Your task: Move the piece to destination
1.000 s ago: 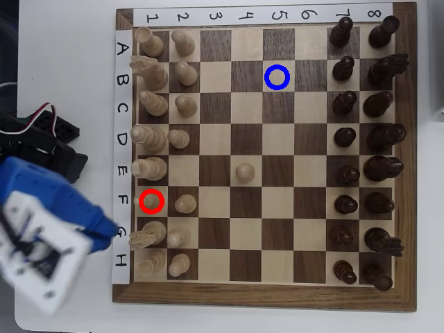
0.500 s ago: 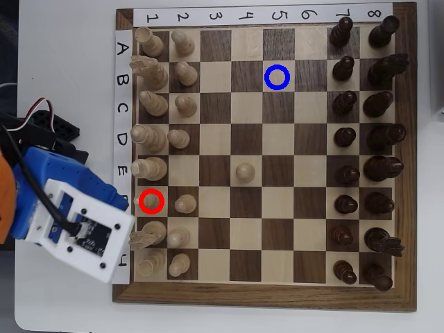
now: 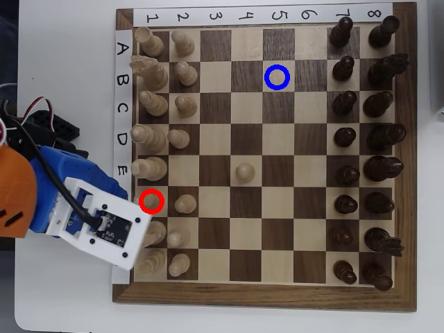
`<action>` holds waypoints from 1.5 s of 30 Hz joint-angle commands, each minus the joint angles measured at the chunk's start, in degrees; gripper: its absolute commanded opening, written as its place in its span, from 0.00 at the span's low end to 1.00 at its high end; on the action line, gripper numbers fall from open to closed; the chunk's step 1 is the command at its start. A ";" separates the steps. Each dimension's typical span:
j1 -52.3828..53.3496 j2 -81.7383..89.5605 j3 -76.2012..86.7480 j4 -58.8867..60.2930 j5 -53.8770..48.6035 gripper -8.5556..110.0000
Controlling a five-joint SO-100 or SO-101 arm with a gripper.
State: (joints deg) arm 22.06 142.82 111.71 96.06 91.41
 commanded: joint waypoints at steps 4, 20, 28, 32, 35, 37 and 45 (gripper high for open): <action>-1.32 0.62 0.53 0.62 1.49 0.15; -4.04 -2.55 15.12 -13.45 3.43 0.20; -2.90 -4.13 17.58 -18.54 2.55 0.20; -2.72 -3.96 18.37 -18.02 2.37 0.20; -2.20 -4.04 19.78 -18.72 1.85 0.20; -1.76 -4.31 20.48 -18.72 1.41 0.20; 0.26 -6.24 20.83 -19.16 0.53 0.20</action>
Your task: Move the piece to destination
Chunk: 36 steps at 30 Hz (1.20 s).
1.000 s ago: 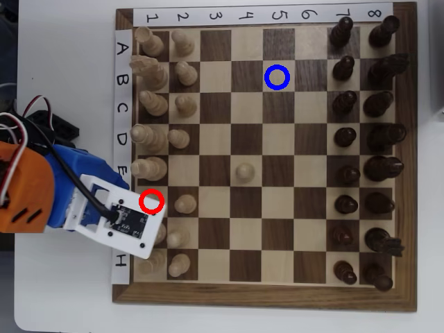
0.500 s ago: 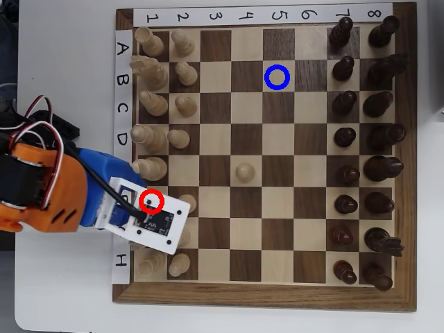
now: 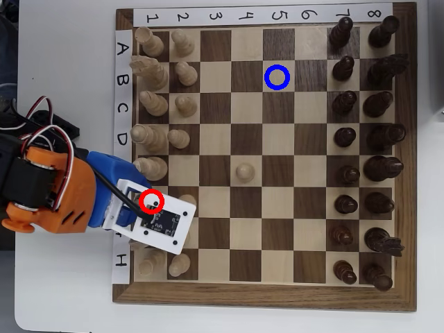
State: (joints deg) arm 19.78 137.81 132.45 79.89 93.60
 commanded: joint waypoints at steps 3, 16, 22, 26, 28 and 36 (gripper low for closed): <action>3.69 -1.49 0.62 -3.34 -2.37 0.20; 4.66 -3.78 0.53 -2.02 -2.55 0.19; 3.87 -4.48 0.44 -1.41 -1.85 0.19; 3.25 -4.57 0.79 -1.41 -1.14 0.19; 2.81 -4.66 0.88 -1.32 -0.88 0.19; 1.93 -5.71 0.88 -2.11 0.26 0.18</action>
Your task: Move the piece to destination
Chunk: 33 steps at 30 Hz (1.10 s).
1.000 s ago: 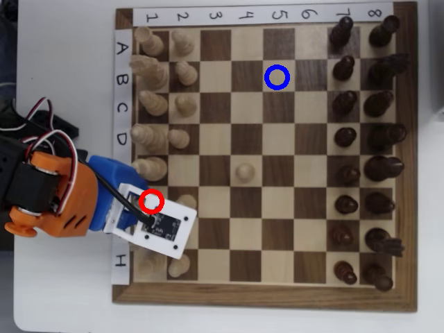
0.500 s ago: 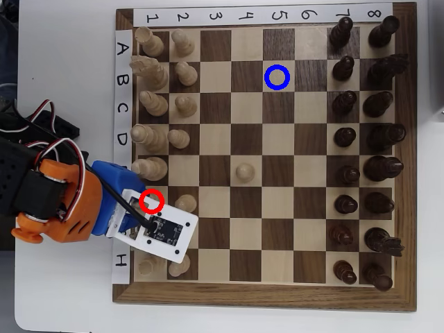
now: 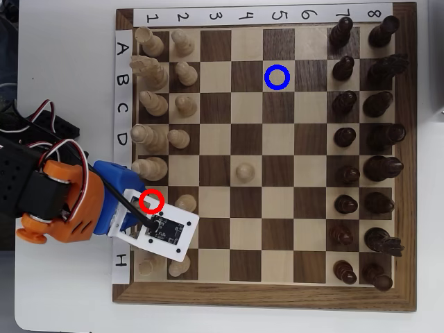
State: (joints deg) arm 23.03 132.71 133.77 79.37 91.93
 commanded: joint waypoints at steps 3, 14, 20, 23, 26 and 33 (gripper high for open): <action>-1.67 -1.41 -0.26 -2.11 2.46 0.18; -2.81 -2.37 -0.26 -5.27 4.48 0.17; -3.25 -1.93 0.18 -5.27 4.66 0.17; -3.08 -1.76 0.62 -4.57 4.39 0.16; -2.99 -1.85 0.70 -4.04 4.39 0.14; -1.93 -2.11 0.79 -3.69 5.54 0.09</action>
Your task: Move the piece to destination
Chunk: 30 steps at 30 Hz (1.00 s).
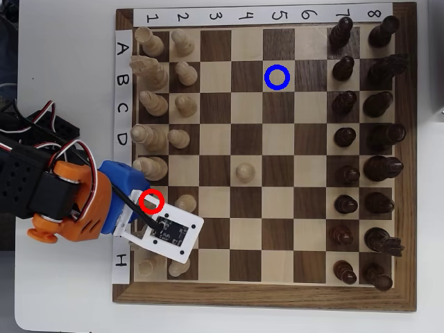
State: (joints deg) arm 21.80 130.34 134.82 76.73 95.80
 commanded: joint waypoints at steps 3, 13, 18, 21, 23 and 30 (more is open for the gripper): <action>-0.18 0.26 -0.18 -1.32 1.76 0.07; 1.14 0.70 -1.14 -1.76 1.41 0.07; 0.97 0.35 -5.27 0.62 3.25 0.07; 0.44 0.35 -6.94 1.05 3.78 0.07; 0.18 0.53 -7.73 1.14 3.87 0.07; 0.18 0.88 -11.60 4.04 3.52 0.07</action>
State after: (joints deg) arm 21.88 130.34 134.38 78.22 97.82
